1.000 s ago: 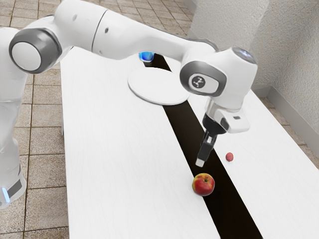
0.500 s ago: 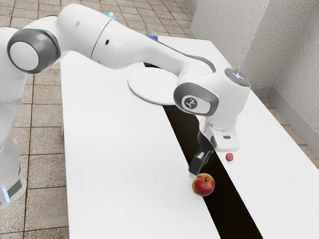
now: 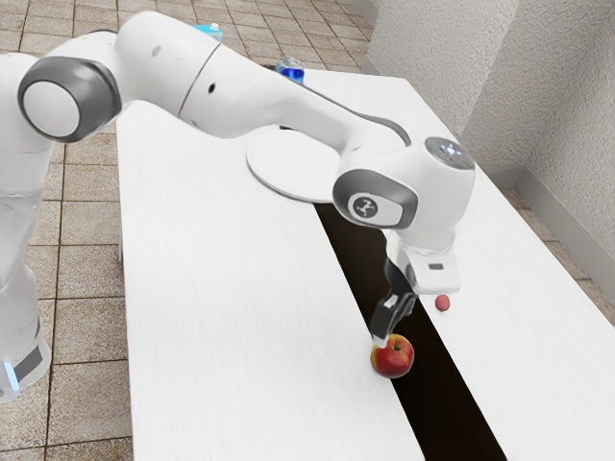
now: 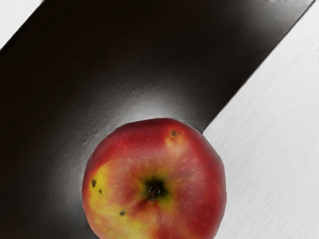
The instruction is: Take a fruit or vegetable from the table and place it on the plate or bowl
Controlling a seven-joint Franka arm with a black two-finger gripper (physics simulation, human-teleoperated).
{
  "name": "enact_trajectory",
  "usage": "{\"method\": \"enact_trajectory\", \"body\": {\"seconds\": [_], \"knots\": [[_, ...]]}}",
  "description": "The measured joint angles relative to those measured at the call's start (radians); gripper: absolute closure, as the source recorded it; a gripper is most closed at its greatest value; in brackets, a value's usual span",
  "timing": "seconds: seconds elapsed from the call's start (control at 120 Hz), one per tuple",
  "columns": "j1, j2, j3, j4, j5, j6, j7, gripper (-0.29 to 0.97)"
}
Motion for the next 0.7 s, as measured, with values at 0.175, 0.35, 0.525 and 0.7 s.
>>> {"method": "enact_trajectory", "body": {"seconds": [0.175, 0.35, 0.525, 0.7], "knots": [[-0.001, 0.008, -0.002, -0.013, -0.038, 0.033, 0.013, 0.00], [-0.001, 0.022, -0.002, -0.033, -0.061, 0.058, 0.023, 0.00], [0.001, 0.033, 0.002, -0.051, -0.065, 0.082, 0.031, 0.00], [0.003, 0.041, 0.004, -0.052, -0.059, 0.097, 0.037, 0.00]]}}
